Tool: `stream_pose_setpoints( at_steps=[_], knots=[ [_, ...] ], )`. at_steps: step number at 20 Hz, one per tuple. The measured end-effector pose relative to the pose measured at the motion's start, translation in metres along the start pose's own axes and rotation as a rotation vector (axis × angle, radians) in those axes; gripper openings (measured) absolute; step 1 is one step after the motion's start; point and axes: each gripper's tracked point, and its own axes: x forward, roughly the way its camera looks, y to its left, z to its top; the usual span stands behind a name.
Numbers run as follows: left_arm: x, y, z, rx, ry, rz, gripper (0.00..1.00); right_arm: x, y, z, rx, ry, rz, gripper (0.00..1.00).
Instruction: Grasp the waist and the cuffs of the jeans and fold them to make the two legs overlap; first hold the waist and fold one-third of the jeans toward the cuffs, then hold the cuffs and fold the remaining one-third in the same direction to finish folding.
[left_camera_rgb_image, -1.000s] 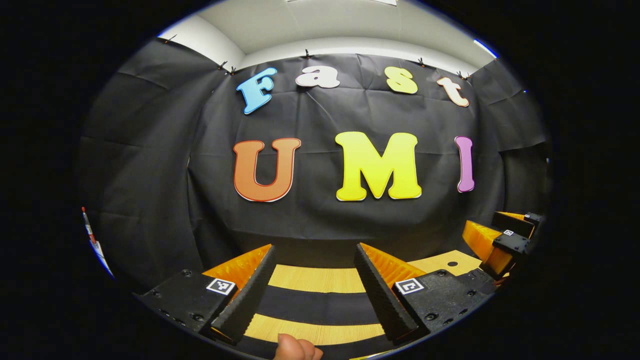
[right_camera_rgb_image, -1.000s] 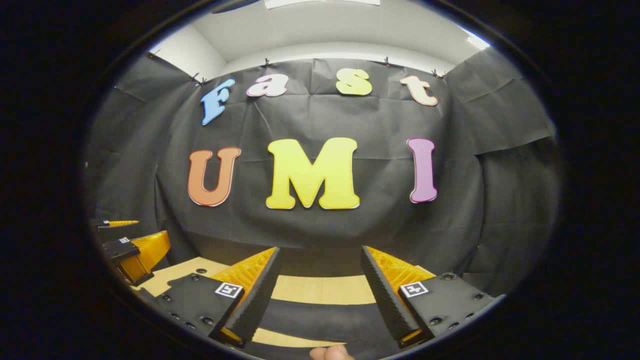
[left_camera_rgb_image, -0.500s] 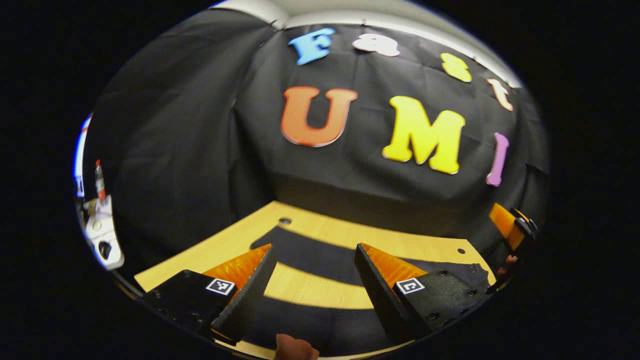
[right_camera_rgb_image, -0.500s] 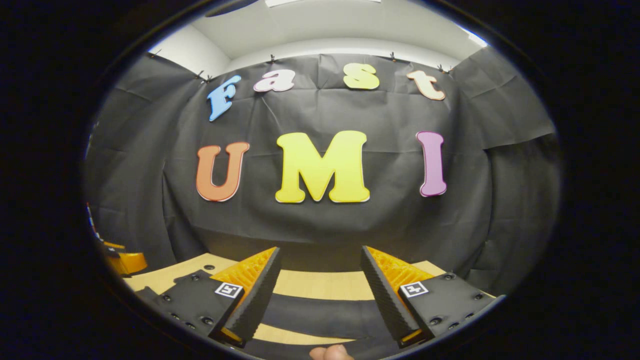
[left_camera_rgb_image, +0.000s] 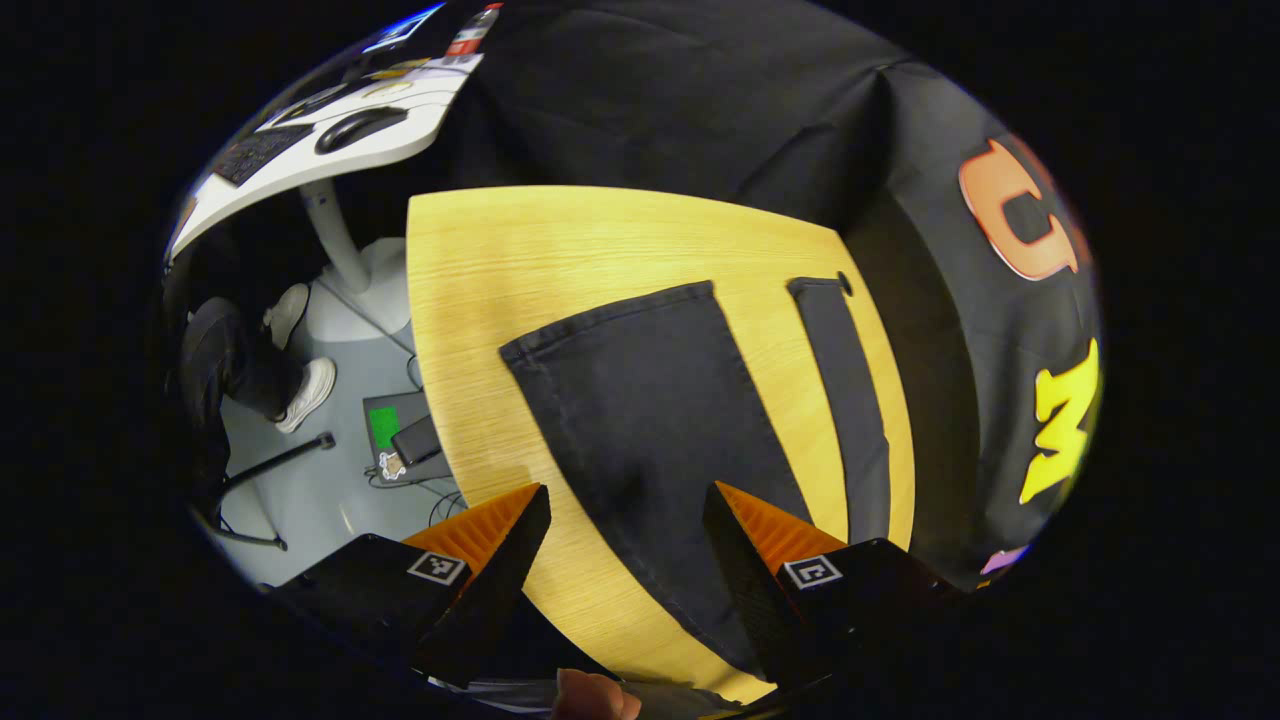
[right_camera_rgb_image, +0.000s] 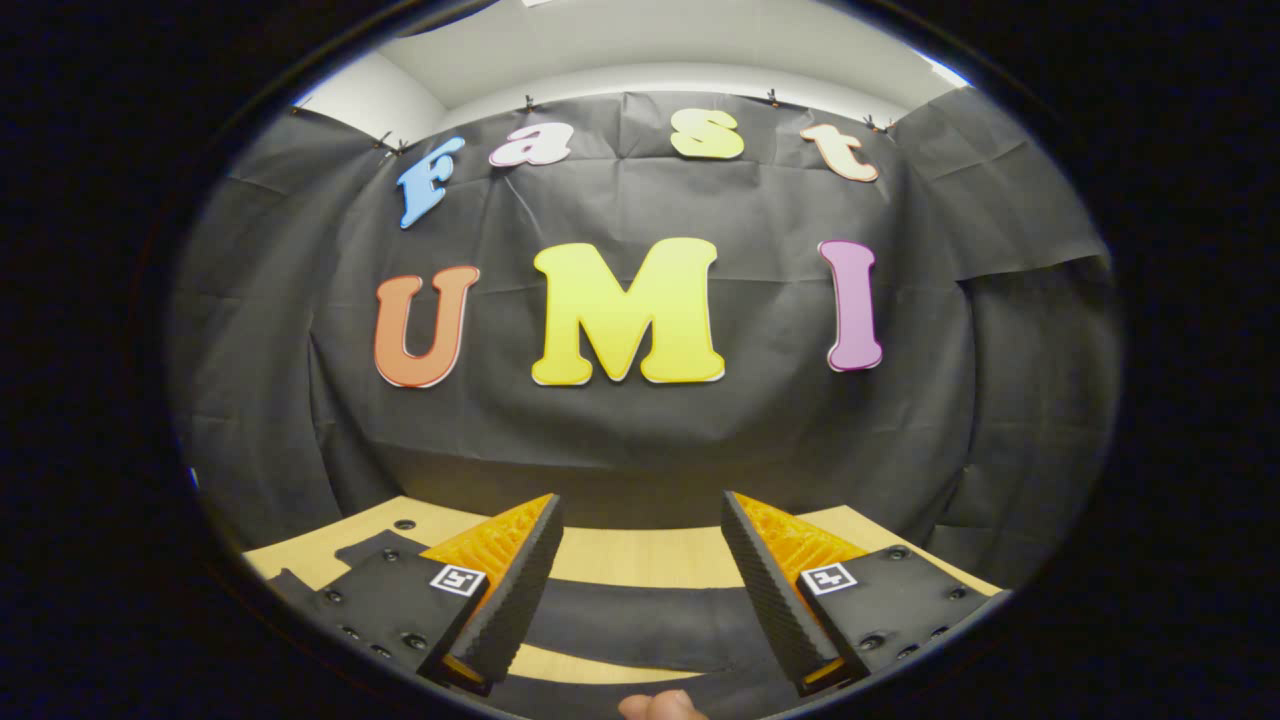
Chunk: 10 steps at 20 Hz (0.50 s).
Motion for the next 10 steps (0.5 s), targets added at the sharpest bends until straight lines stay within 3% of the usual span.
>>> stream_pose_setpoints(
  at_steps=[7,10],
  knots=[
    [0.032,-0.001,0.010,-0.200,0.047,-0.007,1.00,0.003,-0.035,0.004,-0.021,-0.009,-0.083,0.98],
    [0.038,-0.013,0.020,-0.213,0.039,-0.032,0.99,0.005,-0.057,0.004,-0.020,-0.004,-0.134,0.97]
  ],
)
